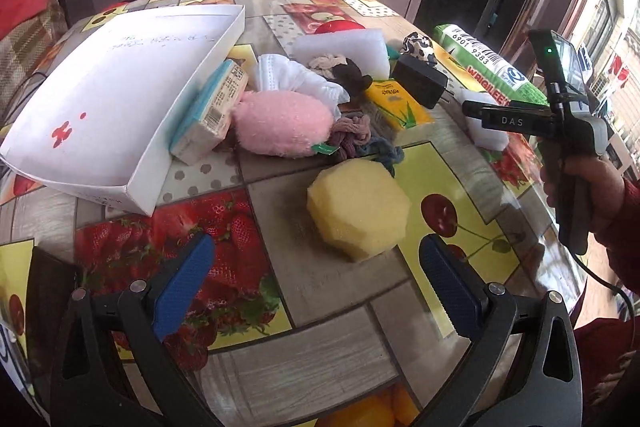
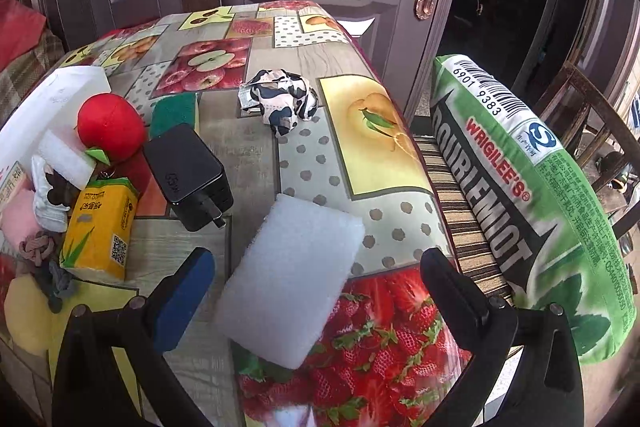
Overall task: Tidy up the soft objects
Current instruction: 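Grasp the yellow octagonal sponge with the left gripper while the right grasps the white foam block, then lift and carry the sponge with the left gripper while the right carries the foam block to the tray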
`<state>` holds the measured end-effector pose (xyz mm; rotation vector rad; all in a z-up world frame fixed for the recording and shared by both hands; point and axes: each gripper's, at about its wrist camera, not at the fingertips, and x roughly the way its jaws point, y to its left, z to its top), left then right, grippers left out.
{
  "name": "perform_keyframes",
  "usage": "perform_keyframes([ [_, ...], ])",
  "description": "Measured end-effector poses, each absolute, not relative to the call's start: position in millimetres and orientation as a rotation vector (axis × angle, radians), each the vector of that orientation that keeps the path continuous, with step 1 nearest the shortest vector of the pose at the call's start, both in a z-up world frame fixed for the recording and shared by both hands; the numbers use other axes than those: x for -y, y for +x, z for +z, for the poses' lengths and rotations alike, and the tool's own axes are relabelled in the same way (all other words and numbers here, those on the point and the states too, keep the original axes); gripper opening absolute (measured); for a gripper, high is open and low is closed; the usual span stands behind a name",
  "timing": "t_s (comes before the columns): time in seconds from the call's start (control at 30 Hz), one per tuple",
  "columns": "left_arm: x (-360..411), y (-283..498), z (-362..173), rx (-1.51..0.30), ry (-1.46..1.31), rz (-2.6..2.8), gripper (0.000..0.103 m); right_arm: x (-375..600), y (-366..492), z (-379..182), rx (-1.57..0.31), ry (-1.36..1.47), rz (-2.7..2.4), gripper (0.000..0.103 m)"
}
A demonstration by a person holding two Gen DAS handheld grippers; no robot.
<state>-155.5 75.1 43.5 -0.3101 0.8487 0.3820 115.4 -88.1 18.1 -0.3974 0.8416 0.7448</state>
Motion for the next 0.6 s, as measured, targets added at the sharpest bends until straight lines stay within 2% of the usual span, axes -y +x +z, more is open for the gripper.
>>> perform_keyframes([
  [0.1,-74.1,-137.8,38.8,-0.882,-0.385,0.365,0.103,77.1,113.1,7.4,-0.858,-0.465,0.735,0.100],
  [0.13,-73.9,-133.5,36.2,-0.890,-0.400,0.361,0.102,76.8,112.0,3.4,-0.870,-0.478,0.750,0.094],
  [0.17,-73.1,-127.4,34.7,-0.901,-0.412,0.359,0.102,82.1,111.1,4.9,-0.866,-0.441,0.795,0.080],
  [0.2,-73.0,-119.0,33.1,-0.910,-0.418,0.354,0.102,86.6,109.7,5.9,-0.863,-0.433,0.810,0.058],
  [0.27,-69.5,-106.9,28.9,-0.924,-0.401,0.351,0.102,91.5,105.3,7.7,-0.857,-0.453,0.829,0.055],
  [0.3,-68.6,-101.7,25.5,-0.936,-0.390,0.354,0.098,94.8,104.9,8.5,-0.865,-0.448,0.841,0.055],
  [0.33,-68.2,-97.5,21.6,-0.951,-0.385,0.352,0.083,99.2,104.4,10.0,-0.874,-0.434,0.848,0.054],
  [0.4,-66.0,-95.8,17.0,-0.959,-0.353,0.357,0.062,110.0,104.5,15.2,-0.891,-0.380,0.864,0.054],
  [0.5,-63.9,-101.6,19.6,-0.941,-0.359,0.339,0.057,120.6,102.1,30.5,-0.875,-0.301,0.888,0.054],
  [0.6,-64.8,-111.0,28.6,-0.905,-0.381,0.362,0.056,133.6,96.3,49.7,-0.832,-0.247,0.910,0.054],
])
